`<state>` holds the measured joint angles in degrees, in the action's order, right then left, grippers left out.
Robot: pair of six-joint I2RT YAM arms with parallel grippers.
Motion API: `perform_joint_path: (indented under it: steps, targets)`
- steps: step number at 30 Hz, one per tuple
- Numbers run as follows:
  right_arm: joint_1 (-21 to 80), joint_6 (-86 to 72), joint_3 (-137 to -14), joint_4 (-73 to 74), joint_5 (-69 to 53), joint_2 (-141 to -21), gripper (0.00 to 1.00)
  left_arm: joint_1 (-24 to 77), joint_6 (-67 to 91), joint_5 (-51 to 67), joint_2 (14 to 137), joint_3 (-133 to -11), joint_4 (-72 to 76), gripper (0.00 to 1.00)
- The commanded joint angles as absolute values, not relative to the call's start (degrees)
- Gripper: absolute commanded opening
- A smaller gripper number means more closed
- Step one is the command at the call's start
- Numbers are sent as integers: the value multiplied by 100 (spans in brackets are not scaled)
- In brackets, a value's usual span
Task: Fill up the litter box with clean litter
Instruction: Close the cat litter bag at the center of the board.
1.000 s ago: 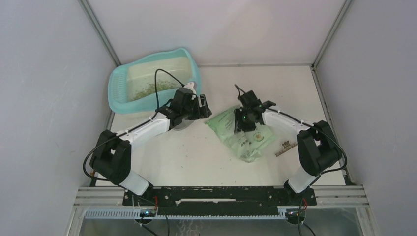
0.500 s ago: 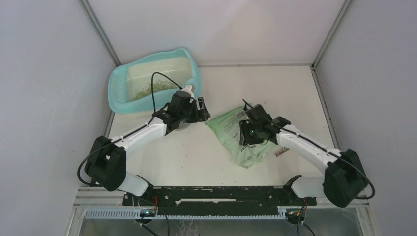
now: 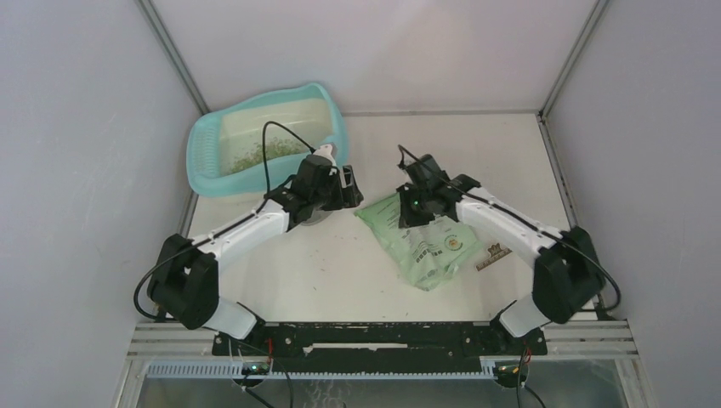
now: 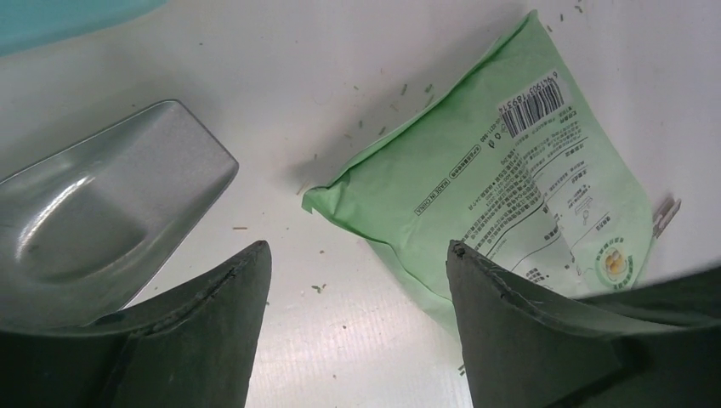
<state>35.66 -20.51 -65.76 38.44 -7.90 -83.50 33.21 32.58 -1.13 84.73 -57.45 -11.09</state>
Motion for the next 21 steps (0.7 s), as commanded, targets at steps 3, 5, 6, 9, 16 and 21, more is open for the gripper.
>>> perform_joint_path:
  steps: [3,5,6,9,16,21]
  targets:
    - [3655,-2057,-6600,3292,-610,-9300,9,3320,3317,-459,7795,-5504,-1164,80]
    - [3680,-2075,-6592,3188,-560,-9495,9,3312,3330,-465,7686,-5361,-1137,80]
    - [3698,-2086,-6593,3152,-573,-9579,8,3312,3331,-468,7643,-5301,-1128,81]
    - [3827,-2096,-6592,3100,-508,-9767,7,3309,3331,-450,7581,-5177,-1101,81]
    - [4255,-2150,-6559,3046,-412,-10062,4,3313,3350,-393,7471,-5068,-1037,80]
    - [4474,-2320,-6267,2758,-528,-10081,2,3313,3325,-439,7294,-4969,-1079,80]
